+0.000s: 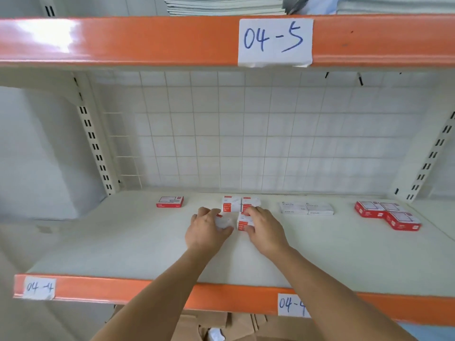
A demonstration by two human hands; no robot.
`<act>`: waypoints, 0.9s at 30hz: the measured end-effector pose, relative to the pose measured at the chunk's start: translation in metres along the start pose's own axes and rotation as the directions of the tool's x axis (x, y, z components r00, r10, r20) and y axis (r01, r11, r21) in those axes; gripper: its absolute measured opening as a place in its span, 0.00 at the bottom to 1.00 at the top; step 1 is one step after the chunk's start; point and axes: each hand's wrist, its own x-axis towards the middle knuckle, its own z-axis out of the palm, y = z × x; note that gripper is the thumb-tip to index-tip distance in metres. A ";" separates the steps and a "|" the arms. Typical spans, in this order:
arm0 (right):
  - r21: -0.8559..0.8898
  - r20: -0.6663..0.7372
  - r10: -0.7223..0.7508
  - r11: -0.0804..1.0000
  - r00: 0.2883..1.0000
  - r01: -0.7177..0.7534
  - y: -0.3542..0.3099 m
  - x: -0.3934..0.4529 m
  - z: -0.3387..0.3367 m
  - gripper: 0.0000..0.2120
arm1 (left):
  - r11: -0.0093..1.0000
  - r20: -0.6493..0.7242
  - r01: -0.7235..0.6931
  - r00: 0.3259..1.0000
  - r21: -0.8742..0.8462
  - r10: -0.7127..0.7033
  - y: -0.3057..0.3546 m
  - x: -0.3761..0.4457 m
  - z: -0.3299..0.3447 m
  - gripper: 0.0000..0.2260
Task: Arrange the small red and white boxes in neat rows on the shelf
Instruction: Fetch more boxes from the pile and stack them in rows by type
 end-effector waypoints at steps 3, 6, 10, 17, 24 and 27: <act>-0.016 -0.029 0.014 1.000 0.999 -0.014 0.003 -0.003 0.000 0.17 | 0.996 0.086 -0.087 0.992 -0.029 0.089 -0.009 0.004 -0.003 0.31; -0.036 -0.053 0.018 0.999 0.998 -0.020 0.004 -0.006 -0.001 0.18 | 0.984 0.195 -0.166 0.965 -0.061 0.175 -0.020 0.006 -0.011 0.31; -0.069 -0.080 0.016 0.997 0.997 -0.022 0.005 -0.009 -0.001 0.19 | 0.979 0.156 -0.193 0.967 -0.061 0.201 -0.020 0.004 -0.013 0.26; -0.108 -0.085 0.042 0.993 0.995 -0.051 0.005 -0.010 -0.005 0.15 | 0.968 0.046 -0.245 0.969 0.045 0.243 -0.009 0.003 -0.008 0.17; -0.104 -0.082 0.084 0.990 0.993 -0.093 0.008 -0.003 -0.007 0.13 | 0.947 0.015 -0.303 0.953 0.108 0.303 0.000 0.013 -0.002 0.13; -0.103 -0.079 0.088 0.990 0.993 -0.095 0.010 0.001 -0.007 0.15 | 0.936 0.008 -0.323 0.946 0.142 0.325 0.000 0.016 0.001 0.15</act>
